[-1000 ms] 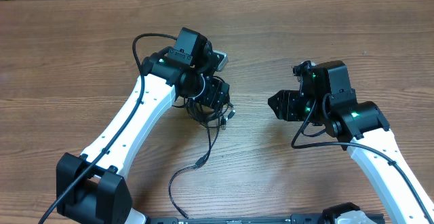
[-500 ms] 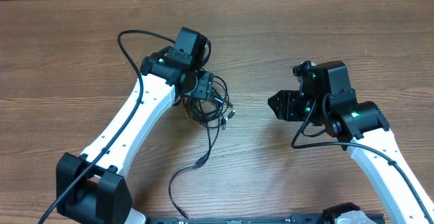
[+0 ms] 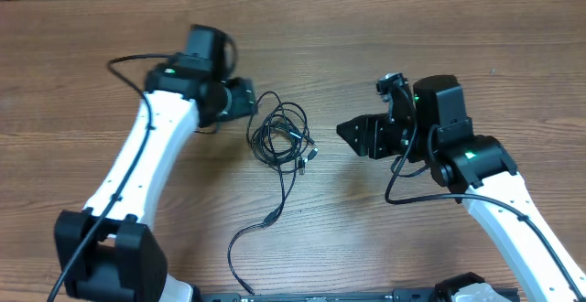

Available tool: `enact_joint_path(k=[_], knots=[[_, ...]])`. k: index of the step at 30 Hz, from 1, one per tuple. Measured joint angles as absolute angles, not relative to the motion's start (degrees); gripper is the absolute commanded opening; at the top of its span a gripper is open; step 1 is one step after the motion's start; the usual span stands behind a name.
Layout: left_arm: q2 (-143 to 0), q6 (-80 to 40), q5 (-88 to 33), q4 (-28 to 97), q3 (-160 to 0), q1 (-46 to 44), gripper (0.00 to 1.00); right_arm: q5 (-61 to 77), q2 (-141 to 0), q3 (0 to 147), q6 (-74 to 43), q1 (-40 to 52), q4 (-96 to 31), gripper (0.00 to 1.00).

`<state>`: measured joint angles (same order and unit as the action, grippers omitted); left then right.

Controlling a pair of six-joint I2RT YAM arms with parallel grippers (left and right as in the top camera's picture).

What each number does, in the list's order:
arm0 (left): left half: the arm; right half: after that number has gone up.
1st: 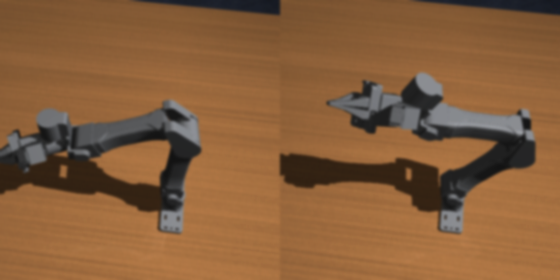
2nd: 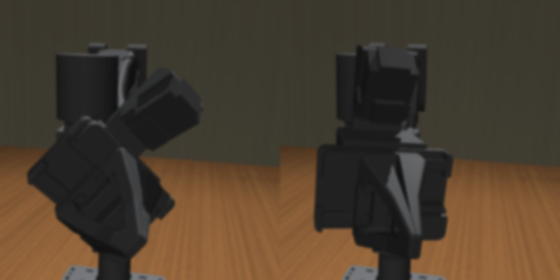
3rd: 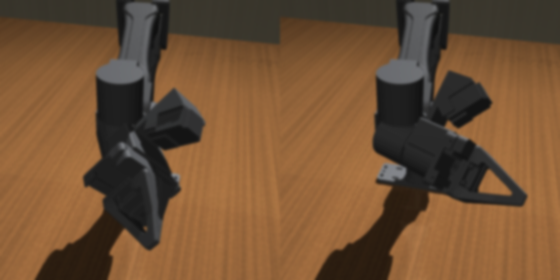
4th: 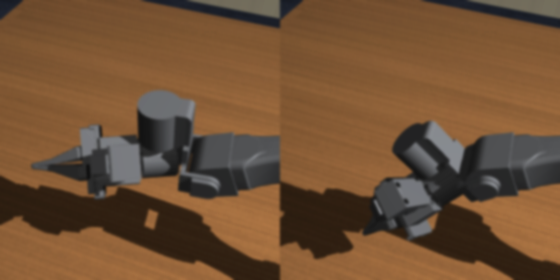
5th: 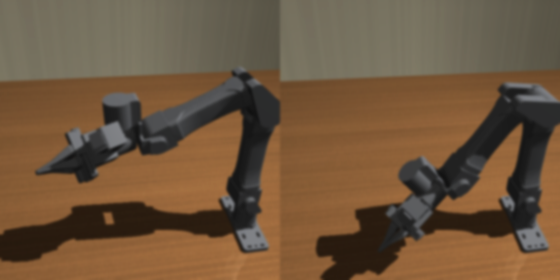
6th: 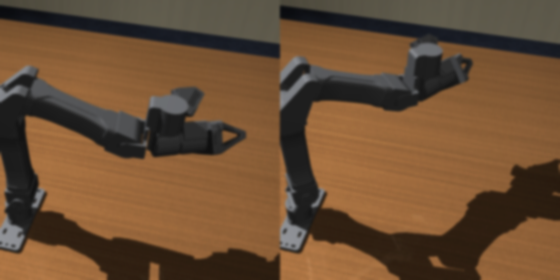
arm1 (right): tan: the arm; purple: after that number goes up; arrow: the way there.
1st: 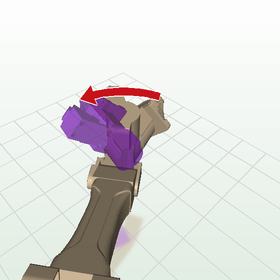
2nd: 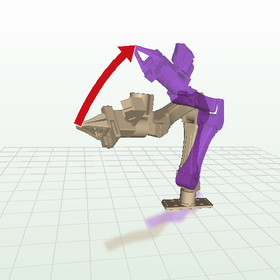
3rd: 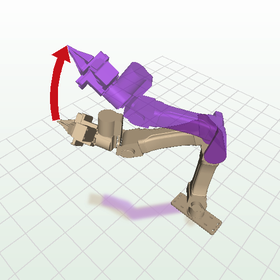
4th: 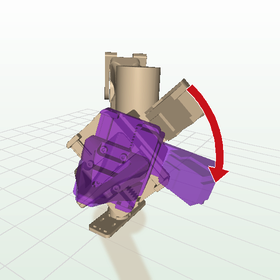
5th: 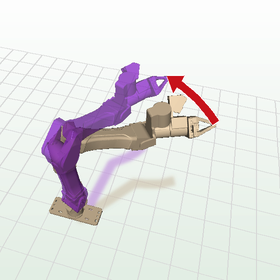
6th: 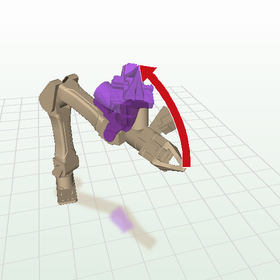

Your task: Untangle cables

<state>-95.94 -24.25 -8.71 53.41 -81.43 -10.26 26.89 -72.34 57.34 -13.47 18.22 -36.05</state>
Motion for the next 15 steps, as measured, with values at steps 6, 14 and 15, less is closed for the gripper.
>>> enact_joint_path(k=[6, 14, 15], knots=[[-94.24, -16.51, -15.9, 53.63, -81.47, -8.51, 0.95, 24.16, -73.84, 57.34, -15.94, 18.41, -36.29, 0.63], [-98.0, -5.43, -25.82, 52.77, -81.49, -9.8, 0.93, 16.12, -73.84, 57.34, -21.93, 18.41, -40.49, 0.66], [-99.0, -4.82, -26.39, 52.45, -81.49, -9.96, 0.92, 15.57, -73.84, 57.34, -22.35, 18.41, -40.82, 0.66]])
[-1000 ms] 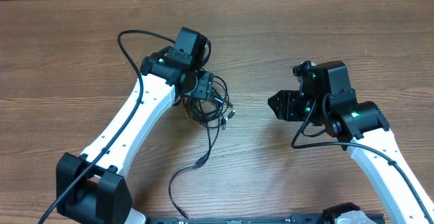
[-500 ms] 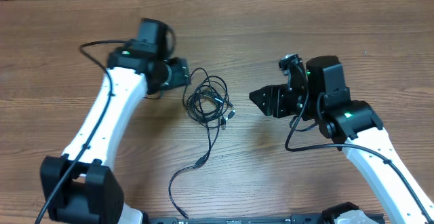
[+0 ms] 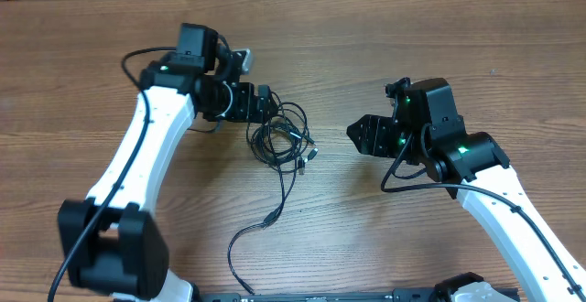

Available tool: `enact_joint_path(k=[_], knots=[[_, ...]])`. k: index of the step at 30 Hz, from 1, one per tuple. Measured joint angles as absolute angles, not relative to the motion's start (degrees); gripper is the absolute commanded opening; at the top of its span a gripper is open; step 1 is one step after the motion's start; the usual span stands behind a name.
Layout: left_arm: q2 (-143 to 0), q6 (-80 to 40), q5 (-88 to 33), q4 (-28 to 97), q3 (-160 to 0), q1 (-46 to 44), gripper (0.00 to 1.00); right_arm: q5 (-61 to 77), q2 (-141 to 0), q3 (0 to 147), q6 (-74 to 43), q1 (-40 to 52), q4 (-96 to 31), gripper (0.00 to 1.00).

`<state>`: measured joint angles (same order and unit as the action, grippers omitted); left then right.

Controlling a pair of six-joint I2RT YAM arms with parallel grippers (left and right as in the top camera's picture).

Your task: Untangle cables

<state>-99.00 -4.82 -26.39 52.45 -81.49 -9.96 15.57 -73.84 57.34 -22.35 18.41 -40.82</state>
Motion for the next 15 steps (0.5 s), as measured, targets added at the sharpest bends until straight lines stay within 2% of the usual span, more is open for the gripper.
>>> enact_joint_path(k=[4, 7, 12, 15], knots=[[-103.55, -2.42, -27.99, 48.9, -81.49, -10.94, 0.88, 14.22, -73.84, 57.34, -23.38, 18.41, -41.8, 0.66], [-106.61, -1.21, -28.32, 46.0, -81.49, -12.45, 0.79, 13.87, -73.84, 57.34, -23.81, 18.44, -42.09, 0.67], [-110.21, -0.75, -25.78, 41.21, -81.49, -16.14, 0.75, 13.37, -73.84, 57.34, -24.01, 18.41, -42.15, 0.67], [-111.7, -0.43, -22.06, 40.32, -81.49, -18.5, 0.65, 13.23, -73.84, 57.34, -24.01, 18.44, -42.65, 0.67]])
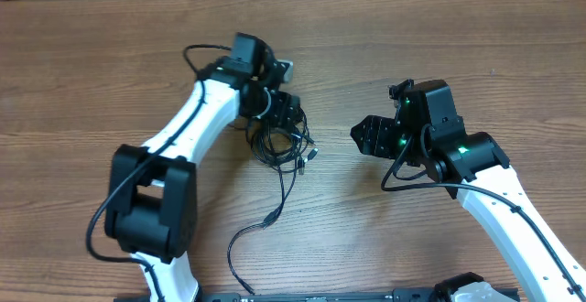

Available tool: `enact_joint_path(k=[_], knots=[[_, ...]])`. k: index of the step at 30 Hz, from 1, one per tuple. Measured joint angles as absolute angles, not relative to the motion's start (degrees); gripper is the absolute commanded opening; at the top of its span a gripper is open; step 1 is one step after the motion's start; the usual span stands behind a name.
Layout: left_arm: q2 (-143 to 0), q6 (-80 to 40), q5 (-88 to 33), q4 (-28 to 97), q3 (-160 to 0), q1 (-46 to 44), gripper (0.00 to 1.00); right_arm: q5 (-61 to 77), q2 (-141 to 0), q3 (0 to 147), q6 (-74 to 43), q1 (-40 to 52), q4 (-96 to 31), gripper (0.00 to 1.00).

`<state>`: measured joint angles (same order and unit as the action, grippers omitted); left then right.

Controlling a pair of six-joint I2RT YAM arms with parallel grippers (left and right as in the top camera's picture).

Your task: Untangle cables

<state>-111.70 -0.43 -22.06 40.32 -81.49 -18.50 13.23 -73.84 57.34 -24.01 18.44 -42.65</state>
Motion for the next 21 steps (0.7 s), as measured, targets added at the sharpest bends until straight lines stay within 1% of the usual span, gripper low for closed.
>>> enact_joint_path(k=[1, 2, 3, 4, 6, 7, 12, 14, 16, 18, 21], knots=[[-112.09, -0.49, -20.69, 40.27, -81.49, -19.27, 0.6, 13.23, -73.84, 57.34, -24.01, 18.44, -42.85, 0.67], [-112.44, -0.6, -19.4, 40.23, -81.49, -20.05, 0.48, 13.21, -73.84, 57.34, -24.01, 18.41, -43.05, 0.67], [-112.62, -0.36, -18.68, 40.23, -81.49, -20.53, 0.38, 13.23, -73.84, 57.34, -23.99, 18.41, -43.16, 0.67], [-112.71, -0.47, -17.8, 40.23, -81.49, -21.15, 0.26, 13.17, -73.84, 57.34, -23.99, 18.41, -43.13, 0.67], [-112.73, -0.45, -16.97, 40.23, -81.58, -21.91, 0.07, 13.13, -73.84, 57.34, -24.01, 18.41, -43.13, 0.67], [-112.73, -0.56, -16.67, 40.45, -81.84, -22.17, 0.04, 13.1, -73.84, 57.34, -24.01, 18.44, -43.18, 0.68], [-112.31, -1.54, -17.67, 44.51, -85.19, -22.37, 0.04, 13.08, -73.84, 57.34, -23.97, 18.41, -43.2, 0.68], [-111.24, -1.54, -19.68, 47.09, -87.59, -22.33, 0.04, 13.06, -73.84, 57.34, -23.94, 18.41, -43.16, 0.68], [-109.27, -1.54, -22.5, 49.08, -90.76, -22.31, 0.04, 13.04, -73.84, 57.34, -24.01, 18.41, -43.09, 0.71], [-106.67, -1.52, -25.19, 50.22, -93.6, -22.26, 0.04, 13.08, -73.84, 57.34, -24.01, 18.41, -42.57, 0.73], [-102.24, -1.52, -28.23, 51.05, -96.6, -22.26, 0.04, 13.13, -73.84, 57.34, -23.83, 18.41, -41.25, 0.74]])
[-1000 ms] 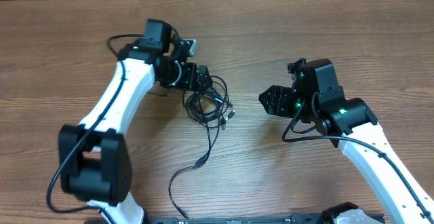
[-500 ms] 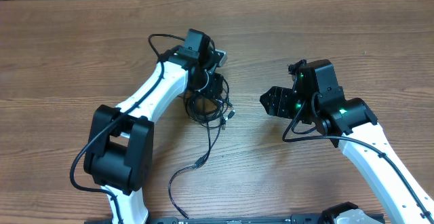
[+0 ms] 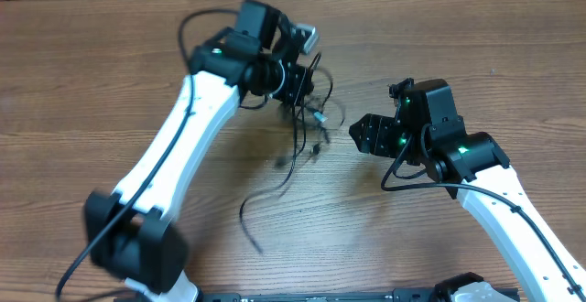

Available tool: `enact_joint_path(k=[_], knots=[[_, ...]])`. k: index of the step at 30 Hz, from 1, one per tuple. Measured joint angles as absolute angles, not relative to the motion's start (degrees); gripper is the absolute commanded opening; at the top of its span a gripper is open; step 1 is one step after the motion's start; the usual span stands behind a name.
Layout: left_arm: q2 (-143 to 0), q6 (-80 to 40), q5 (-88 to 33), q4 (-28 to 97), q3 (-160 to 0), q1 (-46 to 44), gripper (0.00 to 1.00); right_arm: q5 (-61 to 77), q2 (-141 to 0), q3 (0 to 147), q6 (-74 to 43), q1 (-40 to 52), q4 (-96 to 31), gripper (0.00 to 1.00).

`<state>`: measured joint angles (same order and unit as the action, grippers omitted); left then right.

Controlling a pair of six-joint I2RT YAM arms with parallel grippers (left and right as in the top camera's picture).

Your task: Untangle cables

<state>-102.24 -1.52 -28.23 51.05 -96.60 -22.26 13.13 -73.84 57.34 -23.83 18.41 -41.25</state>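
Observation:
A tangle of thin black cables (image 3: 307, 124) hangs lifted off the wooden table (image 3: 92, 82), blurred by motion. Its loops bunch just under my left gripper (image 3: 298, 90), which has reached across to the upper middle and is shut on the bundle's top. One long strand (image 3: 265, 192) trails down and left, ending in a free tip near the table's front. A small connector (image 3: 320, 117) dangles among the loops. My right gripper (image 3: 355, 134) points left at the bundle from a short way off, open and holding nothing.
The right arm's own black cable (image 3: 403, 178) loops beside its wrist. The left arm's white links (image 3: 174, 156) slant across the left half of the table. A dark base rail (image 3: 320, 296) runs along the front edge.
My left gripper, which was down on the cable pile, has risen and shifted slightly right with the bundle in it. The cables now hang stretched and swinging. The right arm has stayed put.
At first the cables lay coiled on the table with my left gripper to their left and the right gripper off to the right. The left gripper then stood at the coil's edge, then on top of the coil. Now it holds the bundle raised.

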Motion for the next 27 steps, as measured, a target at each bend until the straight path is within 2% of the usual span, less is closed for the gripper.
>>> enact_joint_path(k=[6, 16, 18, 21, 27], knots=[[-94.76, -1.52, -31.11, 52.25, -97.78, -22.26, 0.04, 15.88, -73.84, 57.34, -20.6, 18.41, -35.68, 0.74], [-92.53, -1.5, -34.28, 52.82, -97.78, -22.26, 0.04, 17.85, -73.84, 57.34, -18.24, 18.41, -30.83, 0.75], [-92.12, -0.99, -34.2, 53.54, -97.78, -22.26, 0.11, 17.87, -73.84, 57.34, -18.15, 18.44, -31.22, 0.75], [-91.5, -0.21, -30.7, 56.51, -97.78, -22.28, 0.14, 18.02, -73.84, 57.34, -18.13, 18.41, -33.23, 0.76], [-91.64, 0.25, -16.21, 62.22, -97.78, -22.15, 0.17, 18.04, -73.84, 57.34, -17.98, 18.44, -37.15, 0.76]])
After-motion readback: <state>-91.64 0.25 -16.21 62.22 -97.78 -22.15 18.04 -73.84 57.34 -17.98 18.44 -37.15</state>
